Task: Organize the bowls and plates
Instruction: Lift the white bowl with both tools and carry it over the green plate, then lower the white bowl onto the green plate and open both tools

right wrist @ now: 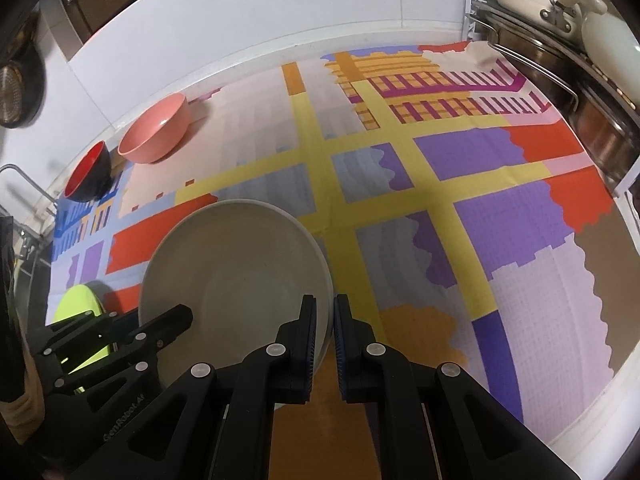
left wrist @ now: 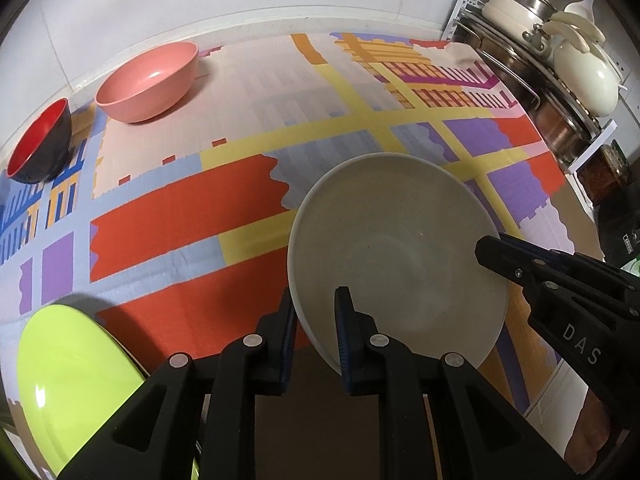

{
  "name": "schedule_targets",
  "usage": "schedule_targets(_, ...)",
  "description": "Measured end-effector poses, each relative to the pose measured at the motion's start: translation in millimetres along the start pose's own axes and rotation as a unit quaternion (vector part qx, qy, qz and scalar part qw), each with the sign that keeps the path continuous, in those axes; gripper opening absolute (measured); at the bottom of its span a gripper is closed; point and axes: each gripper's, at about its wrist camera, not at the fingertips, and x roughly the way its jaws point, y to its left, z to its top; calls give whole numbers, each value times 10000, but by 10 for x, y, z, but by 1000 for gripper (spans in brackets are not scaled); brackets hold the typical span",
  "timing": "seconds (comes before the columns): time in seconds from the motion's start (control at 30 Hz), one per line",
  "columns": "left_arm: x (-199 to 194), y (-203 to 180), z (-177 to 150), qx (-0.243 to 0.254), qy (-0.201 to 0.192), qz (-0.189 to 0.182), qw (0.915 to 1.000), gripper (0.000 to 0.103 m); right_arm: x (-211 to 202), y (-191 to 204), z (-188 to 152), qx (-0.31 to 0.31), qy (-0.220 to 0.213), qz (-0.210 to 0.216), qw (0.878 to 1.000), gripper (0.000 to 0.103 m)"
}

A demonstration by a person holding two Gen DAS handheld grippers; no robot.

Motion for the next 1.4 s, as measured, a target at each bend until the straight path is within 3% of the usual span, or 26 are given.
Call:
schedule_targets(0.43,37,16,-6,-63,-10,-3,10000,19,4,31,4,-45,4,-10,10000,11)
schedule_targets(0.6,-5,37,16,-125,-143,38,9998,36,25,-2,-10,46,54,64,10000,11)
schedule_targets(0.83,-125,81,49,-222,-363,117,9990,49,5,-24,-10,29,27,47,10000,12)
schedule_targets(0.9,-187,98,54,-262,-461,163,9985,53,-21,-20,-10,1,-19,17,10000,20)
schedule_targets(1.0,-298,129,52,-298,-626,230,9973,56,-84,1,-7,-74,-144,-44,9999,28)
schedule_targets(1.4,-764,507,121,-323,-1115,382,9925,61,-382,387,91,-345,-643,-7,9973,29)
